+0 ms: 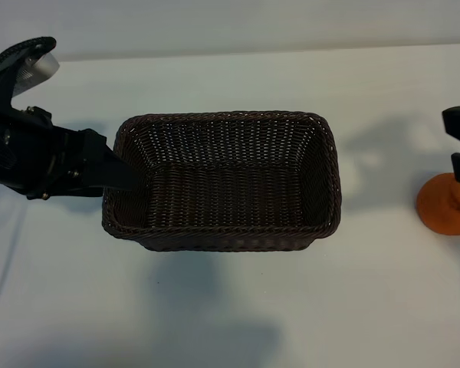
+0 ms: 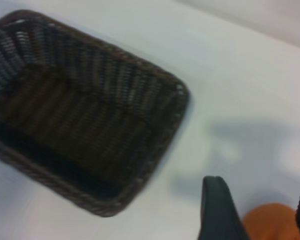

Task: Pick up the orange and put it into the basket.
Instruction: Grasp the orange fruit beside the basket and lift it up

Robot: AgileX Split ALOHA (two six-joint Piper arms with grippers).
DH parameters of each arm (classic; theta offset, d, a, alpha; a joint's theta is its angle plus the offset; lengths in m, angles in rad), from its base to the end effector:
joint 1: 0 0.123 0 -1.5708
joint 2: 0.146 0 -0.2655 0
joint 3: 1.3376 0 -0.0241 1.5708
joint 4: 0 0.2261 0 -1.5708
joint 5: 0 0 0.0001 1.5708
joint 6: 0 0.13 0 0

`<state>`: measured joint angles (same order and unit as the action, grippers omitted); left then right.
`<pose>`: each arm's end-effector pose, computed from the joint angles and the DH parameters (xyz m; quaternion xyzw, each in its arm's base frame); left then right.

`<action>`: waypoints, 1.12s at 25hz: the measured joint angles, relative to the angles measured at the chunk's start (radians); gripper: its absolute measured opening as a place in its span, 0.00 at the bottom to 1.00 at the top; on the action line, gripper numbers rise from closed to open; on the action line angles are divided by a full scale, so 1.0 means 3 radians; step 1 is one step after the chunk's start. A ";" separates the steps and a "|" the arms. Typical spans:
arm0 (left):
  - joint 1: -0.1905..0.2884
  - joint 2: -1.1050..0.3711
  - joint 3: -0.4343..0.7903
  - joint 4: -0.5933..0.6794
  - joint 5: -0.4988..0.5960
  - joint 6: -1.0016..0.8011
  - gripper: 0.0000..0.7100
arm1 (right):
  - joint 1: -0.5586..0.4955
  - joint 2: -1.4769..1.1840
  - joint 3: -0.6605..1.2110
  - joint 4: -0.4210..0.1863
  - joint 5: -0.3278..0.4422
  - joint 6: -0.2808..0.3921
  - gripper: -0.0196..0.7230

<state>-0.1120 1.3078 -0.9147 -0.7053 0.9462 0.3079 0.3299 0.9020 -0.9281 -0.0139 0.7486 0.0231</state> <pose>0.2309 -0.0948 0.2421 0.0416 0.9385 -0.2926 0.1784 0.1839 0.0617 0.3253 -0.1388 0.8817 0.0727 0.4450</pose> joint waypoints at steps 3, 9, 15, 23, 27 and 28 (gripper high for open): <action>0.0000 0.0000 0.0000 0.0000 -0.0051 0.0000 0.80 | 0.0000 0.0091 0.0000 -0.0265 0.0007 0.0167 0.59; 0.0000 0.0000 0.0000 0.0000 -0.0090 0.0002 0.80 | 0.0000 0.0455 -0.0378 -0.0446 0.0329 0.0293 0.64; 0.0000 0.0000 0.0000 0.0000 -0.0112 0.0002 0.80 | 0.0000 0.0830 -0.1073 -0.0488 0.0766 0.0216 0.64; 0.0000 0.0000 0.0000 -0.0007 -0.0121 0.0003 0.80 | -0.0140 0.1209 -0.1554 -0.0607 0.1133 0.0186 0.65; 0.0000 0.0000 0.0000 -0.0007 -0.0121 0.0006 0.80 | -0.0473 0.1220 -0.1589 -0.0472 0.1139 0.0110 0.65; 0.0000 0.0000 0.0000 -0.0007 -0.0121 0.0006 0.80 | -0.0574 0.1220 -0.1589 -0.0403 0.1139 0.0080 0.65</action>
<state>-0.1120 1.3078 -0.9147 -0.7073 0.9099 0.3097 0.1577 1.2680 -1.4047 -0.1347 1.0905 0.0472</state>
